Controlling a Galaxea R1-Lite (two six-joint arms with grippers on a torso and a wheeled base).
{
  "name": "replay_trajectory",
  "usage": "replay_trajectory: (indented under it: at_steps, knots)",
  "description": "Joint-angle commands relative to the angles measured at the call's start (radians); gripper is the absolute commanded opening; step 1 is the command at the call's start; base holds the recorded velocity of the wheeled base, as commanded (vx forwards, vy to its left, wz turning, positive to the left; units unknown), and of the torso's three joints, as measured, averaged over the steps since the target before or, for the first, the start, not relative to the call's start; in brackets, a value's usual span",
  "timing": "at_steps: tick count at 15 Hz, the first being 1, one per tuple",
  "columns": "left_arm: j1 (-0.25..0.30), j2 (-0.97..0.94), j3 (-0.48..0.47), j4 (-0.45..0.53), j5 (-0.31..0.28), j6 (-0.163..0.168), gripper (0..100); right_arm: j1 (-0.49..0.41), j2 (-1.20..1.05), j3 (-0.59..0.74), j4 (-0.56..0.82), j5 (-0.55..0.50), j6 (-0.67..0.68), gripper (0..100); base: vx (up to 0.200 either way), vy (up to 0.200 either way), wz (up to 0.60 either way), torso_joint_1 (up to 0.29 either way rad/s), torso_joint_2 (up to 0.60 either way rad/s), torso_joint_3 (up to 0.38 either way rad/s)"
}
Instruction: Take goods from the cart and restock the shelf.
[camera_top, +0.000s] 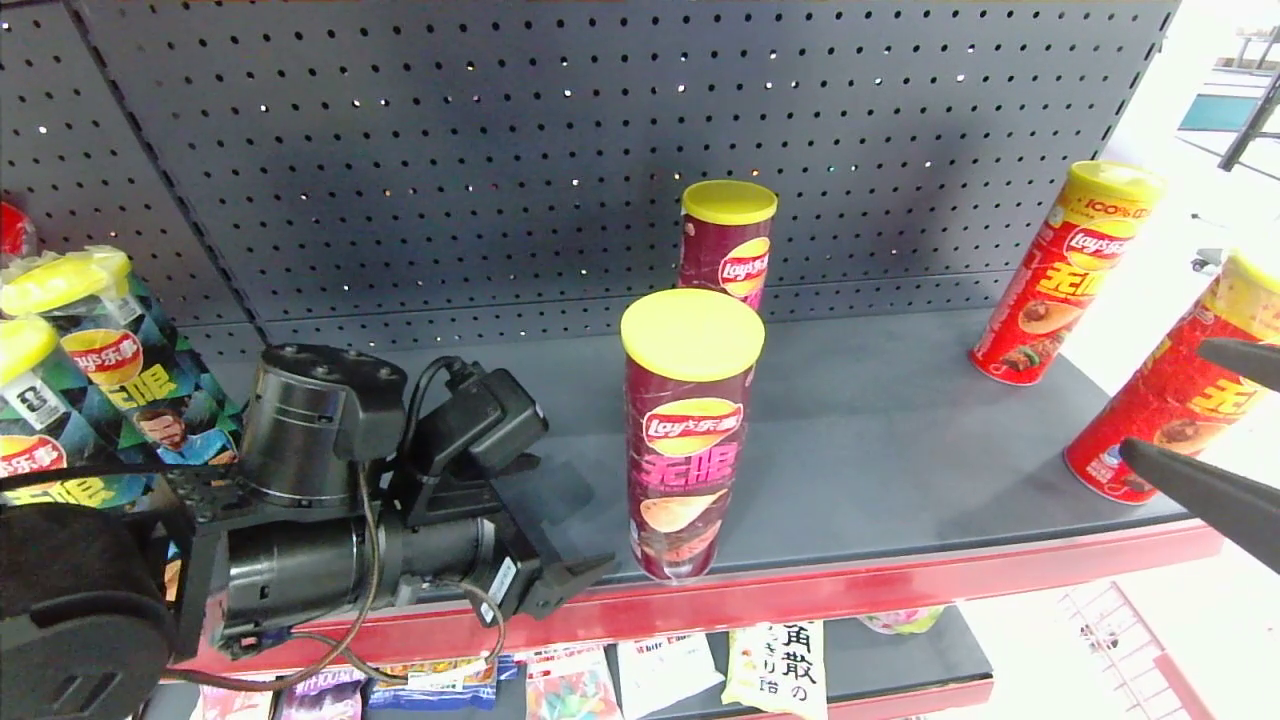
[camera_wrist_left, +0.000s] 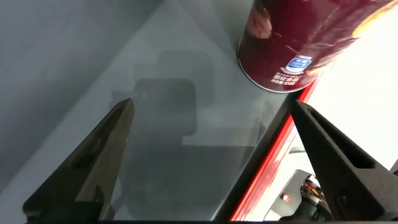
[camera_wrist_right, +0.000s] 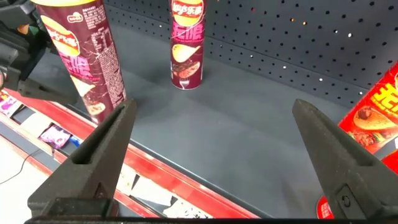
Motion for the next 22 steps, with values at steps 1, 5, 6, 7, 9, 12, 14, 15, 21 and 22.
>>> replay_trajectory:
  at_steps: [1, 5, 6, 7, 9, 12, 14, 15, 21, 22]
  knots:
    - [0.0, 0.016, -0.01, -0.001, 0.0, -0.001, 100, 0.001, 0.005, -0.004, -0.001, 0.0, -0.001, 100, 0.0, 0.0, 0.0, 0.0, 0.0, 0.0]
    - [0.0, 0.037, -0.041, -0.001, 0.0, -0.001, 100, 0.0, 0.008, -0.015, -0.001, 0.0, -0.001, 100, 0.0, 0.0, 0.0, 0.0, 0.0, 0.0]
    - [-0.004, 0.041, -0.049, -0.001, 0.0, -0.001, 100, 0.0, 0.01, -0.015, -0.001, 0.0, -0.001, 100, 0.0, 0.0, 0.0, 0.0, 0.0, 0.0]
    - [-0.015, 0.044, -0.05, -0.001, 0.002, -0.001, 100, 0.0, 0.01, -0.015, 0.001, 0.0, -0.001, 100, 0.0, 0.0, 0.0, 0.0, 0.0, 0.0]
    - [-0.015, 0.05, -0.056, -0.001, 0.002, -0.001, 100, 0.0, 0.011, -0.016, -0.001, 0.0, -0.001, 100, 0.0, 0.0, 0.0, 0.0, 0.0, 0.0]
    - [-0.02, 0.071, -0.079, -0.001, 0.002, -0.001, 100, 0.0, 0.011, -0.016, -0.001, 0.0, -0.001, 100, 0.0, 0.0, 0.0, 0.0, 0.0, 0.0]
    - [-0.02, 0.08, -0.09, -0.001, 0.002, -0.001, 100, 0.0, 0.011, -0.021, -0.001, -0.001, -0.001, 100, 0.0, 0.0, 0.0, 0.0, 0.0, 0.0]
    - [-0.021, 0.087, -0.098, -0.001, 0.002, -0.001, 100, 0.0, 0.011, -0.022, -0.001, -0.001, -0.001, 100, 0.0, 0.0, 0.0, 0.0, 0.0, 0.0]
    - [-0.029, 0.11, -0.124, -0.001, 0.002, -0.001, 100, 0.0, 0.011, -0.022, -0.001, -0.001, -0.001, 100, 0.0, 0.0, 0.0, 0.0, 0.0, 0.0]
    - [-0.031, 0.114, -0.132, -0.001, 0.002, -0.001, 100, 0.0, 0.011, -0.022, -0.001, -0.001, -0.001, 100, 0.0, 0.0, 0.0, 0.0, 0.0, 0.0]
